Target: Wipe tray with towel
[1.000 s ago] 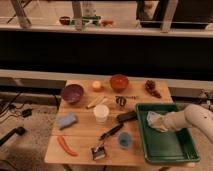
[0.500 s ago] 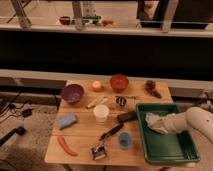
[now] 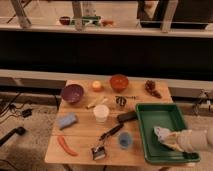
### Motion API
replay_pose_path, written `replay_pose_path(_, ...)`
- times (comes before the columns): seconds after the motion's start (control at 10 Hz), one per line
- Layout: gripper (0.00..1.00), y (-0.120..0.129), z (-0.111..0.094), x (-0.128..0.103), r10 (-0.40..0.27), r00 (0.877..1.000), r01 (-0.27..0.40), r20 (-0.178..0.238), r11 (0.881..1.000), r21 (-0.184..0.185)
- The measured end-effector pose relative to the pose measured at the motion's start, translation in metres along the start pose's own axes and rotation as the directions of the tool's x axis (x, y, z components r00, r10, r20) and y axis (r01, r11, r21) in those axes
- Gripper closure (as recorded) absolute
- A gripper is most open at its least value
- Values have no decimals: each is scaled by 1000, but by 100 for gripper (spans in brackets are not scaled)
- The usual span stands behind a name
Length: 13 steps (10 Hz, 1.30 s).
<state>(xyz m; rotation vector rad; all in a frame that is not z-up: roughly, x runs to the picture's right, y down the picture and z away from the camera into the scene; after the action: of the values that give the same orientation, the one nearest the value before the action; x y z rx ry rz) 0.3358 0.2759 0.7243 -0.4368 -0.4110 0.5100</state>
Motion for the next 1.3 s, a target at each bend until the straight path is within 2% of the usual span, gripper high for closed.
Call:
replay_pose_path(0.2, 100, 18, -13, 16, 14, 1000, -14, 13, 1000, -2)
replay_pose_path(0.4, 100, 18, -13, 16, 21, 999, -21, 34, 1000, -1)
replay_pose_path(0.6, 100, 8, -9, -1, 7, 997, -7, 71, 1000, 2)
replay_pose_path(0.8, 100, 1, -5, -15, -9, 996, 8, 89, 1000, 11)
replay_pose_path(1.1, 100, -27, 3, -35, -40, 995, 36, 90, 999, 37)
replay_pose_path(1.3, 100, -41, -7, -37, -42, 995, 37, 86, 997, 65)
